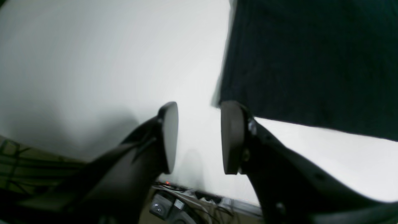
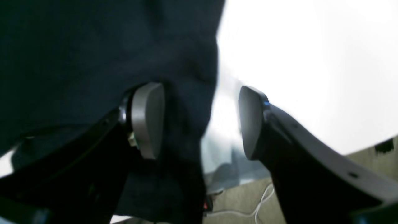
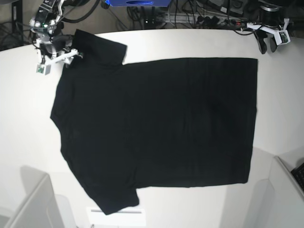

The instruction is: Fold the T-shirt properly

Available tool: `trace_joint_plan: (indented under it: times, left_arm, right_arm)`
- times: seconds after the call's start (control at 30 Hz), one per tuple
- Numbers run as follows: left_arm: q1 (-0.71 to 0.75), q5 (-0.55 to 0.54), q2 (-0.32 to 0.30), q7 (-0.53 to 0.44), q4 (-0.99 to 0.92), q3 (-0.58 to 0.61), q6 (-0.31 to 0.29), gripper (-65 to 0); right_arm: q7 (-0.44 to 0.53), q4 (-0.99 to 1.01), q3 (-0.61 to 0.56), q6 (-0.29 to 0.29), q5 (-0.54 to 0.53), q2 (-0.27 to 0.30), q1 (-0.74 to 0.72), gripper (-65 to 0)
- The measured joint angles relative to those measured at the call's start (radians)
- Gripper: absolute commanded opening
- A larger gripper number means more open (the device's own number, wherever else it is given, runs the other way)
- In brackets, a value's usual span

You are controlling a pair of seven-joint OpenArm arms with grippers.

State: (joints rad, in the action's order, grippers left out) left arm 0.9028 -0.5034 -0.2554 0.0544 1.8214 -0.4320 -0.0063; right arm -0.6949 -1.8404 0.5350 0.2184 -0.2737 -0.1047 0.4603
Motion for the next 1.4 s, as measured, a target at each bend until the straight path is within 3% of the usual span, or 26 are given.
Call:
trace_joint_plan:
  times: [0.17,0.37,0.53,0.6,0.73,0.87,1.17,1.4]
  left_arm:
    - [-0.061,0.0,0.001,0.077,-0.002,-0.002,0.005,-42.1]
    - [-0.17,0.0,0.005,0.155,-0.1,0.0,0.0,-42.1]
    - [-0.184,0.0,0.005,0.163,-0.115,0.0,0.003,-42.1]
    - [-0.184,0.0,0.006,0.164,-0.115,0.0,0.003,-42.1]
    - [-0.184,-0.071,0.006,0.163,-0.117,0.0,0.003,-42.0]
    - [-0.181,-0.183,0.003,0.164,-0.121,0.0,0.007,-42.0]
    - [-0.19,-0.195,0.004,0.165,-0.174,0.008,0.007,-42.0]
    - [-0.309,-0.195,0.006,0.314,-0.19,0.014,0.006,-42.0]
  right_arm:
    - [0.001,0.034,-0.005,0.003,-0.004,-0.004,0.001,-30.9]
    - [0.06,0.04,-0.111,0.004,-0.004,0.004,0.044,-30.9]
    - [0.071,0.04,-0.12,0.007,-0.011,0.003,0.054,-32.0]
    - [0.07,0.041,-0.116,0.007,-0.011,0.003,0.054,-38.4]
    - [0.056,0.043,-0.115,0.006,-0.013,0.003,0.056,-65.0]
    - [0.055,0.045,-0.116,0.006,-0.016,0.003,0.057,-65.0]
    - [0.055,0.045,-0.116,0.006,-0.016,0.003,0.057,-65.0]
    - [0.055,0.047,-0.116,0.007,-0.019,0.003,0.056,-65.0]
